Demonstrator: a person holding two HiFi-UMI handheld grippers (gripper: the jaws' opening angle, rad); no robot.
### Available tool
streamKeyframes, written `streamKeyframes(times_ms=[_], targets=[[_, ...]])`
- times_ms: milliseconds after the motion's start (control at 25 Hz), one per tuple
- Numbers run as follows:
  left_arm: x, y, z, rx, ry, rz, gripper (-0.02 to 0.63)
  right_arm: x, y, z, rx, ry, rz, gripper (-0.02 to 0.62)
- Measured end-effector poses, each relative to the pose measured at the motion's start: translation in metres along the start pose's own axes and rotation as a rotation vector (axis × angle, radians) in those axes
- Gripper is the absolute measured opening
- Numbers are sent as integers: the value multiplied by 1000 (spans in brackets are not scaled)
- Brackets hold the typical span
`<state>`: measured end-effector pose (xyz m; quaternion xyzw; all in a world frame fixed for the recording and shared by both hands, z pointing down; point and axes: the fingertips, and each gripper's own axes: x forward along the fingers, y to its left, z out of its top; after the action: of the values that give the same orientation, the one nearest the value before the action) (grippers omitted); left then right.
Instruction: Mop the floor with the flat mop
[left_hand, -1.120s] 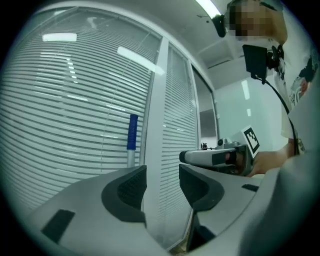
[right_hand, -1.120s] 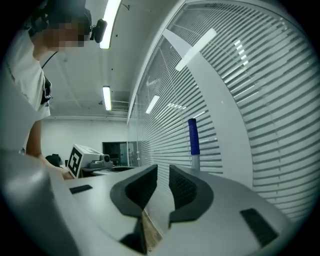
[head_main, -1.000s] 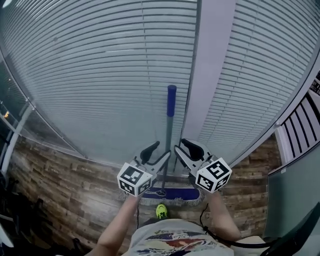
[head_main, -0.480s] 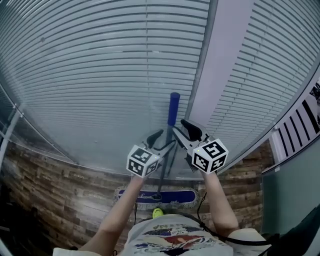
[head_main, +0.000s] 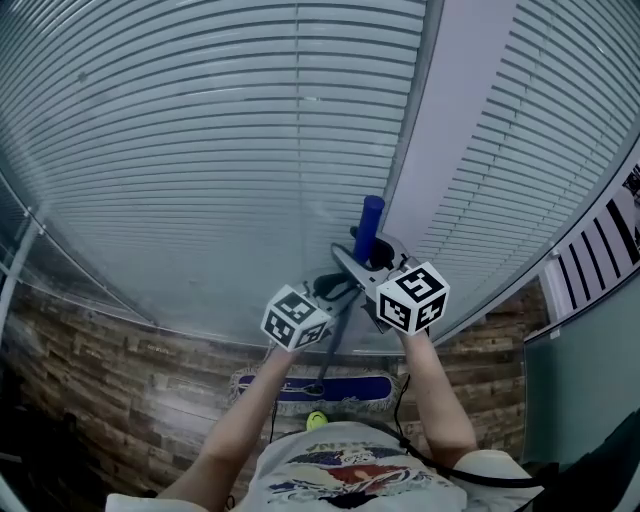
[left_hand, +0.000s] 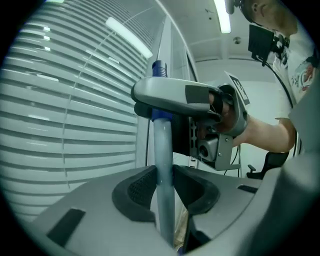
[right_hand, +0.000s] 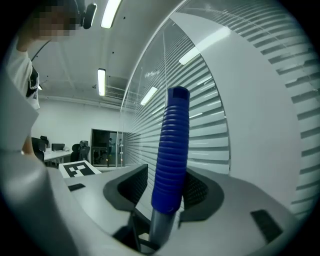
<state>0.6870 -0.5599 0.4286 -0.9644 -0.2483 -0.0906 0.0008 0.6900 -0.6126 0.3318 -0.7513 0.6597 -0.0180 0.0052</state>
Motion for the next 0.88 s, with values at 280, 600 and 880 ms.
streamKeyframes(times_ms=[280, 600, 880], targets=[[-24, -23, -12, 89, -37, 48, 111, -15, 29, -1, 40, -53, 106, 118], [-33, -96, -7, 171, -16, 3, 242, -86, 101, -1, 22, -102, 233, 110], [-11, -187, -7, 71, -50, -75, 86, -170, 114, 2, 41, -109, 261, 109]])
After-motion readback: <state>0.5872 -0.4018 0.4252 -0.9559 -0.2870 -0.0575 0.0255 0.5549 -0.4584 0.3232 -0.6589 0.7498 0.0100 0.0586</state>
